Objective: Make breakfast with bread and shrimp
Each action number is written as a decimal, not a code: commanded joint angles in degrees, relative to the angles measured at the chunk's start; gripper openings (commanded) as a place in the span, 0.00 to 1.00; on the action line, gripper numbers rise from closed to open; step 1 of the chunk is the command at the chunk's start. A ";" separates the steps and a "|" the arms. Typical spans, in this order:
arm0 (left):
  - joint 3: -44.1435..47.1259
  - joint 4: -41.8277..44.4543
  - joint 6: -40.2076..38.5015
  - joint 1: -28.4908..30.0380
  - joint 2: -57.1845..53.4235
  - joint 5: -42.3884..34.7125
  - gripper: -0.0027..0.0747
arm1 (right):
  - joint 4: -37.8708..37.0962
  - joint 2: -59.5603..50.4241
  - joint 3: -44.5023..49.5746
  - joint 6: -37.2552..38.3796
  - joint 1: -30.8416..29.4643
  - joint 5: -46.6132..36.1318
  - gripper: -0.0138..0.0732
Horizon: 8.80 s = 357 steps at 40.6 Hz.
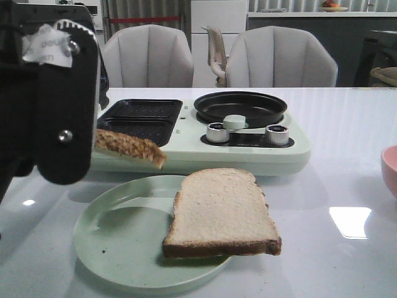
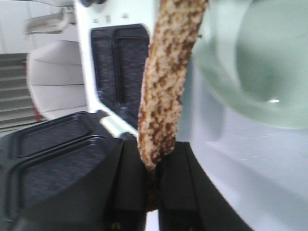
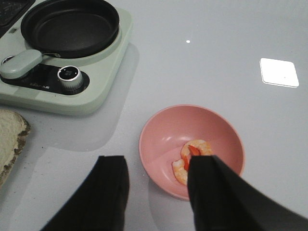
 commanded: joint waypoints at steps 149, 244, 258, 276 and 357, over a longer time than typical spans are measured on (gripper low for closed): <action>-11.04 -85.55 27.18 19.33 -42.71 3.00 0.67 | 27.64 15.29 -2.07 -7.46 2.25 10.86 0.64; -11.04 -84.65 27.18 19.33 -42.71 0.83 0.67 | 70.50 77.11 -58.43 -33.36 22.19 -5.75 0.24; -11.04 -82.22 27.18 19.33 -42.71 0.83 0.67 | 72.73 82.97 -63.56 -33.36 22.06 -5.22 0.61; -11.04 -81.73 27.18 19.33 -42.71 0.83 0.67 | 57.23 76.34 -63.56 -32.64 17.27 8.28 0.61; -34.43 -98.28 45.80 58.54 -5.74 6.72 0.18 | -13.90 14.98 -18.69 10.71 18.39 25.70 0.61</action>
